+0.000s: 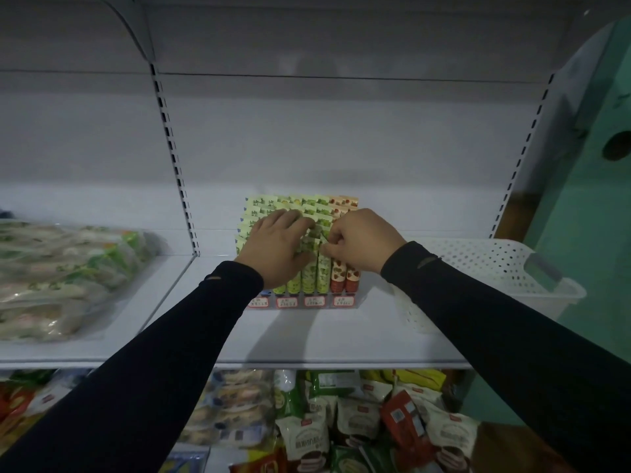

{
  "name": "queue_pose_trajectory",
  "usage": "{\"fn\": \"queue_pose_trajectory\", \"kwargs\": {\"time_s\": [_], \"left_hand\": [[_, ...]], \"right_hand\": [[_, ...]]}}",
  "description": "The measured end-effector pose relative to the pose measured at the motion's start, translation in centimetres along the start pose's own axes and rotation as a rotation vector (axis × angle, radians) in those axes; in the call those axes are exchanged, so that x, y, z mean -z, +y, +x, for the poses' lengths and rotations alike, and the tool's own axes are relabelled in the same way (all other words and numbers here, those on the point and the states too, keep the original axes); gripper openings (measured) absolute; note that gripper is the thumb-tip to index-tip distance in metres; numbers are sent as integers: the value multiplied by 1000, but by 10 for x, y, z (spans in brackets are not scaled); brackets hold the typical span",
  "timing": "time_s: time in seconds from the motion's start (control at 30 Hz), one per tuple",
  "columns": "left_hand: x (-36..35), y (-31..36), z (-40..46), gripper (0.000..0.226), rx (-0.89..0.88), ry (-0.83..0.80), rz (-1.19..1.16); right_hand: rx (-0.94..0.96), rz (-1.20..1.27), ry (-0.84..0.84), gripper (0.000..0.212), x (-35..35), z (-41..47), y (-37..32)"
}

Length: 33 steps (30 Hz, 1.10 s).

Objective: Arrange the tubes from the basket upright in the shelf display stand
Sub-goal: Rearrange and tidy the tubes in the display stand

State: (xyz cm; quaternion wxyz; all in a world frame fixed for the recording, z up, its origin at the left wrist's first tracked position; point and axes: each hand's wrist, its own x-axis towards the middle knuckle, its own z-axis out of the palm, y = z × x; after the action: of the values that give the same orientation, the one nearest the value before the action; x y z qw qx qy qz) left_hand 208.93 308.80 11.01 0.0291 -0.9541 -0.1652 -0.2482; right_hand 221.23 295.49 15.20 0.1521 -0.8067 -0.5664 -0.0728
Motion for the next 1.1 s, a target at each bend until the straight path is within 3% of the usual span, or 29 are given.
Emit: {"fn": "queue_pose_trajectory", "kwargs": {"time_s": [0.37, 1.1], "left_hand": [[4, -7, 1, 53, -23, -27, 10], [2, -7, 2, 51, -47, 0, 17]], "right_hand": [[30, 47, -51, 26, 6, 7, 6], [-7, 96, -66, 23, 1, 12, 5]]}}
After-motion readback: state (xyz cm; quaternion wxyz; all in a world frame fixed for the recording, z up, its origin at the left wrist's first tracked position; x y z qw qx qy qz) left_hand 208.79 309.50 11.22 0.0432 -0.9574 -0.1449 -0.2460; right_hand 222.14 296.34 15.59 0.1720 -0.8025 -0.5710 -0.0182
